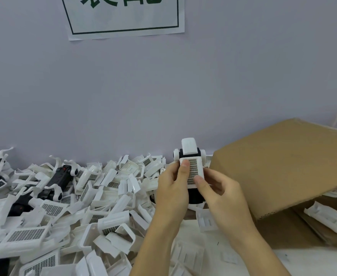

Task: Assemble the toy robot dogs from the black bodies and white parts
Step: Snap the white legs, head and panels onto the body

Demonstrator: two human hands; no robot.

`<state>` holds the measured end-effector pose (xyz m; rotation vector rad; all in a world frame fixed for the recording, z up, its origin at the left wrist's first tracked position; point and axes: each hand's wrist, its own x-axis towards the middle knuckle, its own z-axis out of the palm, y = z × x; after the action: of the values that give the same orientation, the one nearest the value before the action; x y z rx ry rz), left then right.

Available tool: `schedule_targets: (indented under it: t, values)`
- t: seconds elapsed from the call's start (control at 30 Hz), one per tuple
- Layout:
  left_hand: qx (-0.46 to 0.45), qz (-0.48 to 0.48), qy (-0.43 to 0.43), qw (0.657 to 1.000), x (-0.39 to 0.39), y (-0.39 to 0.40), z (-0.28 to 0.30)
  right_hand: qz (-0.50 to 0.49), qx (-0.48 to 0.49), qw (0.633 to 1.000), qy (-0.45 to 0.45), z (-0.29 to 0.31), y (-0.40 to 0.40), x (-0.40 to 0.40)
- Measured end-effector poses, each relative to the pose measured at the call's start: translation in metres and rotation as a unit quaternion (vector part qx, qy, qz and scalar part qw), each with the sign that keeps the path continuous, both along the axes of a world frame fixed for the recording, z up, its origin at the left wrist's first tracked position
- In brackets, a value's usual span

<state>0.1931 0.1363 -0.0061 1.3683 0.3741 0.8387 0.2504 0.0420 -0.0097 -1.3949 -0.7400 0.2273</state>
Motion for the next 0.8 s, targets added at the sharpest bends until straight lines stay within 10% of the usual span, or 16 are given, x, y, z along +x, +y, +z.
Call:
schedule_targets:
  t: [0.33,0.8]
  values:
    - [0.037,-0.059,-0.037,0.997,-0.001,-0.013,0.009,0.06,0.092,0.977,0.184,0.004,0.0,-0.001]
    - [0.082,-0.004,0.003,0.997,0.003,-0.02,0.01,0.016,0.116,0.975,0.187,0.006,0.001,-0.005]
